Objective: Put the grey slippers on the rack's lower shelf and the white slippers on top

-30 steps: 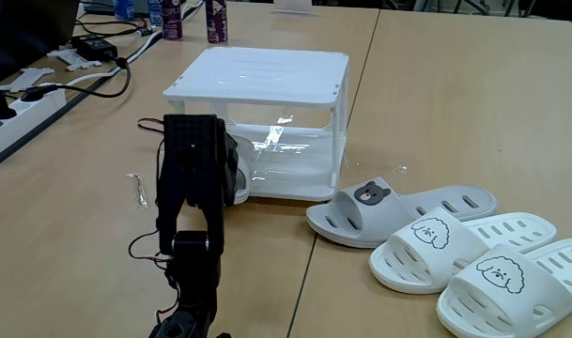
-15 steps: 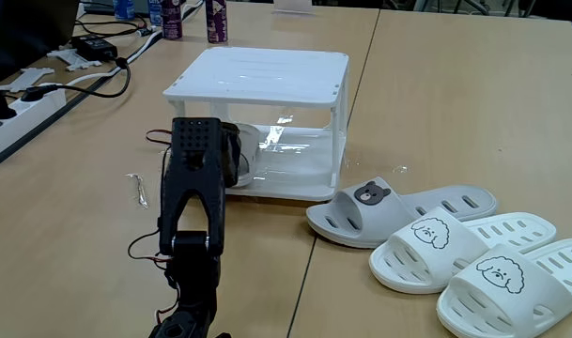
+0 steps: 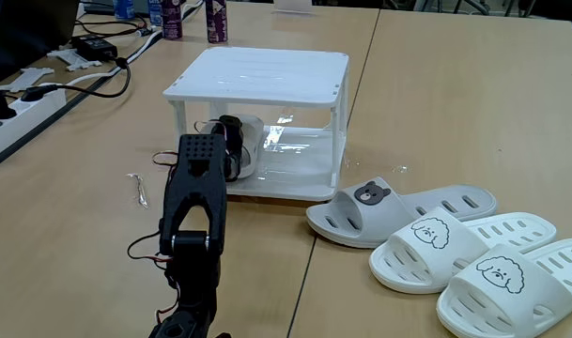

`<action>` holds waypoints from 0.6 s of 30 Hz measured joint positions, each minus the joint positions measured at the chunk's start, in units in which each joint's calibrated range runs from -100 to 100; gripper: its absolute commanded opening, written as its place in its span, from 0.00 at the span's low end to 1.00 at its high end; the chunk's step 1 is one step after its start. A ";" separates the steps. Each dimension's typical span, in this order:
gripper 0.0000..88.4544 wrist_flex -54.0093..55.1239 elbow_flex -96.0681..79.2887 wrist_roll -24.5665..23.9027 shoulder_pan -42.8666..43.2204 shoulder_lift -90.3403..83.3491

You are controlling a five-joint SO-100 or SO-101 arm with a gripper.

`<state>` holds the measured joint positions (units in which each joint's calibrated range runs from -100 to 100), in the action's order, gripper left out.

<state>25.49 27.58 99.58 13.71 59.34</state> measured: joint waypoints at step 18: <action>0.29 -6.01 -1.08 0.00 0.07 -1.24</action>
<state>19.48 26.50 99.58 13.78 58.10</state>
